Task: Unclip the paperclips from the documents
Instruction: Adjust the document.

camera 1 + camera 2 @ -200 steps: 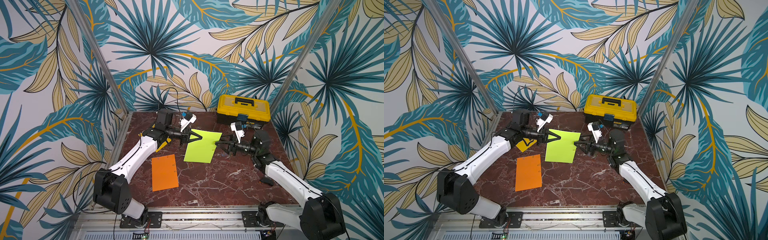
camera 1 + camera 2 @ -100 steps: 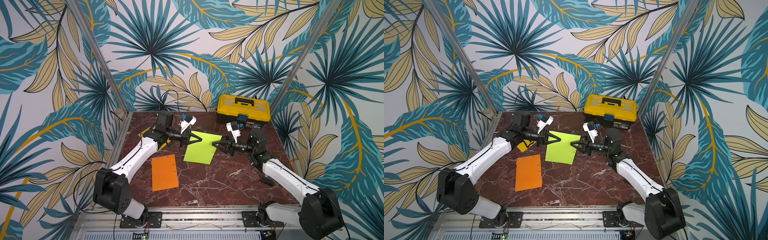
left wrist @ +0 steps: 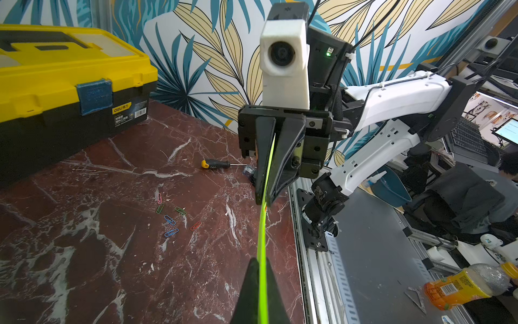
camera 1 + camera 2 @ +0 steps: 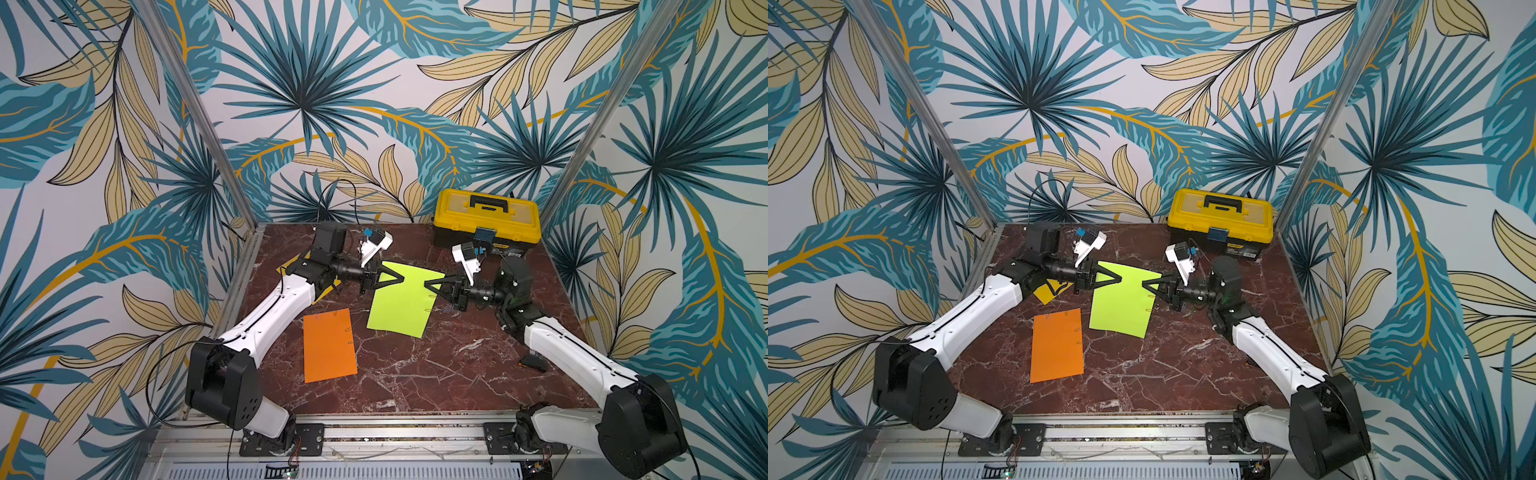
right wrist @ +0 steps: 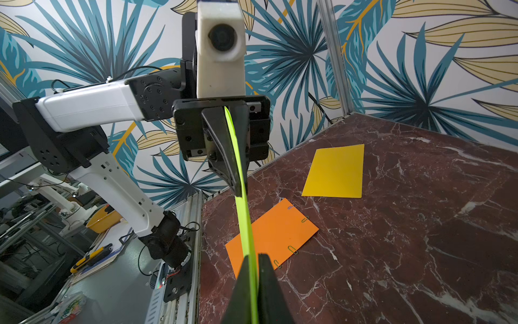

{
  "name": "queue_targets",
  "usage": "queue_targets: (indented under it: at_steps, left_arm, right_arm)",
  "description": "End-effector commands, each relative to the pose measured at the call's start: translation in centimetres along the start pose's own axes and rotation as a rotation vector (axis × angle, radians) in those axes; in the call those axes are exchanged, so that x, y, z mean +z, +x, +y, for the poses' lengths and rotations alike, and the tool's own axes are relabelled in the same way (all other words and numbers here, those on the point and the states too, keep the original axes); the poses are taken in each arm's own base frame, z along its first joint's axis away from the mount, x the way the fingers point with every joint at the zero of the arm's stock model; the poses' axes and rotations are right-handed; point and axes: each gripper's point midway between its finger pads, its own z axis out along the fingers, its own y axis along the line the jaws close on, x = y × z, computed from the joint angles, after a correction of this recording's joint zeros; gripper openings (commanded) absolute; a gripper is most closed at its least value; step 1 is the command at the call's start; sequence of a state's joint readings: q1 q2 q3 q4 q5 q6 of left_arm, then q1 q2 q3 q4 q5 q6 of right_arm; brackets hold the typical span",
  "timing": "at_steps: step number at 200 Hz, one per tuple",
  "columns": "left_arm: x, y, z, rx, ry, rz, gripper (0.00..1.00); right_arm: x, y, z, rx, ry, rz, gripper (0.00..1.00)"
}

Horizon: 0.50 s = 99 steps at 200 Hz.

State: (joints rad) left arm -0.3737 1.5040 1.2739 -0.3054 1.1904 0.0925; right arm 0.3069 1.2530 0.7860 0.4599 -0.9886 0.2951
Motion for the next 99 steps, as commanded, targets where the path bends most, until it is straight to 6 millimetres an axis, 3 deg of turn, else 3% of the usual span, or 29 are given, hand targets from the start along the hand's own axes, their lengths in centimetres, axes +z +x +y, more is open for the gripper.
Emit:
queue_targets:
  at_steps: [1, 39, 99]
  left_arm:
    - [-0.2, -0.5, -0.9, 0.031, 0.002, -0.012, 0.0]
    - [-0.2, -0.4, -0.8, 0.024, 0.001, -0.011, 0.0]
    - [-0.1, -0.2, -0.8, 0.007, 0.012, -0.008, 0.3]
  right_arm:
    - [-0.1, -0.9, 0.7, -0.028, -0.005, -0.021, 0.02]
    - [-0.2, -1.2, 0.7, -0.029, 0.004, -0.027, 0.0]
    - [-0.8, -2.3, 1.0, -0.055, 0.05, -0.061, 0.0]
